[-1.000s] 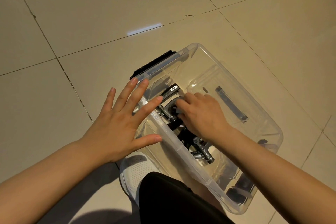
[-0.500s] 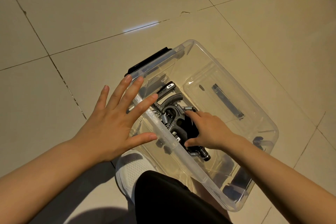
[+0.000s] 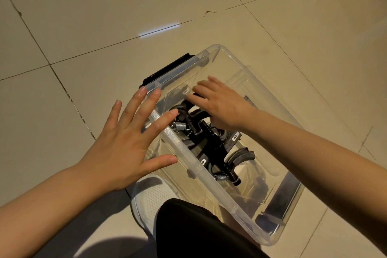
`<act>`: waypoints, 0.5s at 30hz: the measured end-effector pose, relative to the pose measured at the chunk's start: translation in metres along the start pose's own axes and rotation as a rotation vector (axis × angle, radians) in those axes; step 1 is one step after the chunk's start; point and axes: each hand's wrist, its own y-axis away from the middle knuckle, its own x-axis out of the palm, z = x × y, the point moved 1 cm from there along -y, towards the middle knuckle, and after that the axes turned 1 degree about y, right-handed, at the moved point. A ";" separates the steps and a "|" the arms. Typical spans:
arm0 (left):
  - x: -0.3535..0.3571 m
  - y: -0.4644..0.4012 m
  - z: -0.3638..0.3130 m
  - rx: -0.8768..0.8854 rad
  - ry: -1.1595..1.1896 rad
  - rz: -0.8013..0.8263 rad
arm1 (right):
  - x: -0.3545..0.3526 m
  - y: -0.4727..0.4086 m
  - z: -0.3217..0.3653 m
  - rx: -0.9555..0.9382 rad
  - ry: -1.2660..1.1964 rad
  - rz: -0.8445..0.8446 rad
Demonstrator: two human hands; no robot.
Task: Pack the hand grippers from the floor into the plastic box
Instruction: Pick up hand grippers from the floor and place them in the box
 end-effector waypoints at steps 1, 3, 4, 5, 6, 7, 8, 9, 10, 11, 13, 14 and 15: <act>0.000 0.000 0.000 0.000 0.001 -0.002 | 0.006 -0.007 0.002 -0.066 0.012 0.004; 0.000 0.000 0.000 -0.003 -0.001 -0.005 | 0.018 -0.013 0.008 -0.105 0.030 0.025; 0.000 0.000 0.000 -0.002 -0.003 -0.008 | 0.023 -0.012 0.009 -0.071 0.032 0.057; 0.000 0.000 0.001 0.002 -0.003 -0.010 | 0.028 -0.009 0.009 -0.012 0.029 0.095; 0.000 -0.001 0.001 0.007 0.000 -0.011 | 0.033 -0.005 0.008 0.052 0.016 0.133; 0.000 0.000 0.001 0.010 0.004 -0.009 | 0.037 0.000 0.006 0.110 -0.012 0.159; 0.000 0.000 0.002 0.012 0.005 -0.008 | 0.041 0.004 0.004 0.158 -0.050 0.173; 0.000 0.000 0.002 0.013 0.003 -0.007 | 0.045 0.008 0.002 0.190 -0.091 0.190; 0.001 0.000 0.002 0.015 -0.001 -0.005 | 0.047 0.009 0.002 0.207 -0.128 0.216; 0.001 0.000 0.002 0.017 -0.006 -0.002 | 0.048 0.010 0.002 0.219 -0.162 0.254; 0.001 -0.001 0.003 0.015 -0.008 0.005 | 0.047 0.005 0.004 0.271 -0.223 0.333; 0.001 -0.001 0.003 0.015 -0.008 0.005 | 0.047 0.002 0.004 0.290 -0.232 0.348; 0.001 -0.001 0.003 0.018 -0.010 0.002 | 0.047 0.000 0.005 0.292 -0.231 0.334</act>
